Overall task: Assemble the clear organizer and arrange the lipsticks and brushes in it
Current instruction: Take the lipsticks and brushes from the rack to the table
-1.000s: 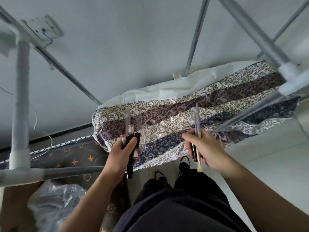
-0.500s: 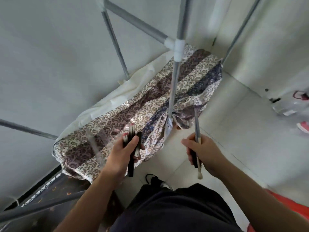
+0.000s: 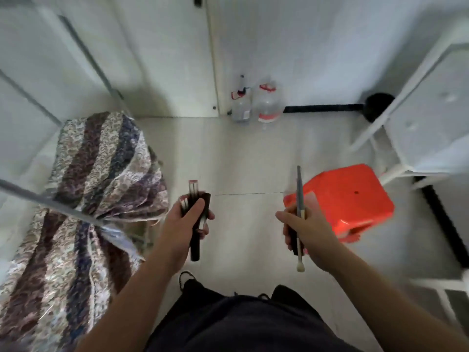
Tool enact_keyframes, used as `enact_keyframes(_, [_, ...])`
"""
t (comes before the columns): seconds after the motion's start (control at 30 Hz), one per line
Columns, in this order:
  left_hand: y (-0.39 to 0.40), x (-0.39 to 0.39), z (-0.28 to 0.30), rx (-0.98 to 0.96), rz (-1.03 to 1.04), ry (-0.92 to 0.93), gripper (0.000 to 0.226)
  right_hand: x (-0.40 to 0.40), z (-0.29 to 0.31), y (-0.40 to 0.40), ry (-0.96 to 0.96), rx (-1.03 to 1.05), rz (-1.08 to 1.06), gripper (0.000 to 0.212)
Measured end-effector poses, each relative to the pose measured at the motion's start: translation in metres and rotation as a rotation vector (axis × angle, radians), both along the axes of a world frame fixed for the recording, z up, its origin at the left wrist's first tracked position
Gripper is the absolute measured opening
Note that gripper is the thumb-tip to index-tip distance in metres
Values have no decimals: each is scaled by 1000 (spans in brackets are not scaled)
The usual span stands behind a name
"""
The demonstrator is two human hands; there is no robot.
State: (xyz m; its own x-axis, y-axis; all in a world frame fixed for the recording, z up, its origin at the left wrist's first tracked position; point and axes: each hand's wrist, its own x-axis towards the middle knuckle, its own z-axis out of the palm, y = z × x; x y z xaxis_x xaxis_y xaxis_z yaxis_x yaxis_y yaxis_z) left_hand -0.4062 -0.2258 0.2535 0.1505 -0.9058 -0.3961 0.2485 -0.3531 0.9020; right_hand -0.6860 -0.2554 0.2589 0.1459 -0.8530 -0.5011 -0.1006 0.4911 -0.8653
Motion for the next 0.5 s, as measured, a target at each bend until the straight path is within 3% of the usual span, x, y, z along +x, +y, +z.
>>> enact_keyframes(0.1, [-35, -82, 8, -8, -229, 8, 21, -83, 5, 21, -17, -2, -268, 29])
enact_keyframes(0.23, [-73, -181, 17, -8, -495, -19, 18, -164, 4, 50, -18, -21, -568, 20])
enact_keyframes(0.5, [-132, -326, 12, -8, -766, -17, 28, -257, 7, 66, 13, 44, -837, 21])
